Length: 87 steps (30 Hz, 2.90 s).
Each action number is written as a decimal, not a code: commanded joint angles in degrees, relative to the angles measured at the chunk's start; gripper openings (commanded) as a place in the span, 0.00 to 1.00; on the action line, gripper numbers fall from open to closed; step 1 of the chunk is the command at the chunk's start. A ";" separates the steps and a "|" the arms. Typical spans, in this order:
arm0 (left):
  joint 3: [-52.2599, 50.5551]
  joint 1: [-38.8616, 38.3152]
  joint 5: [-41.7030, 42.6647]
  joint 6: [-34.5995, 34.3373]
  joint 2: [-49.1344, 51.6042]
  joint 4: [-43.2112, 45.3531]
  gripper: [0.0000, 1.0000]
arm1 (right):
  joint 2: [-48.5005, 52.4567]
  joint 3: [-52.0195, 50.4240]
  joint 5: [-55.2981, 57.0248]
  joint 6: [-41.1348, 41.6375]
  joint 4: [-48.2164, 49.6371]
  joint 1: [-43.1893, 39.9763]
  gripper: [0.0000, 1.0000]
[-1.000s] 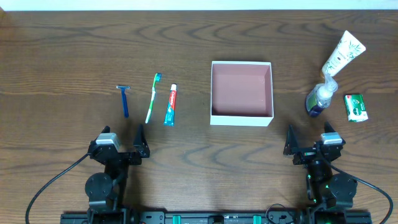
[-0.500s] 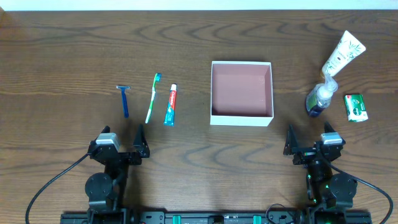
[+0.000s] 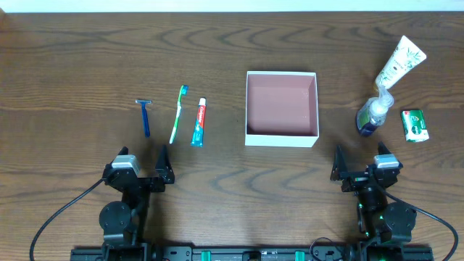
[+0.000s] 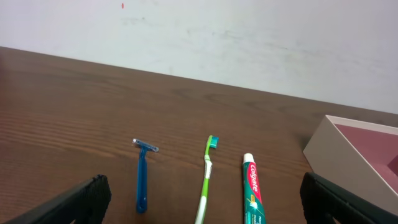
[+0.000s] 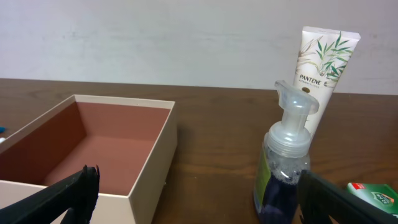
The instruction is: Pack container
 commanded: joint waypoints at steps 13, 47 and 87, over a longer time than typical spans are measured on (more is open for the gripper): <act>-1.66 0.24 -0.63 -0.04 -0.39 -0.72 0.98 | -0.33 -0.24 0.37 -1.05 -0.09 0.63 0.99; -1.66 0.24 -0.63 -0.04 -0.39 -0.72 0.98 | -0.33 -0.24 0.37 -1.05 -0.09 0.63 0.99; -1.31 0.24 11.52 -2.67 -0.39 4.63 0.98 | -0.33 -0.24 0.37 -1.05 -0.09 0.63 0.99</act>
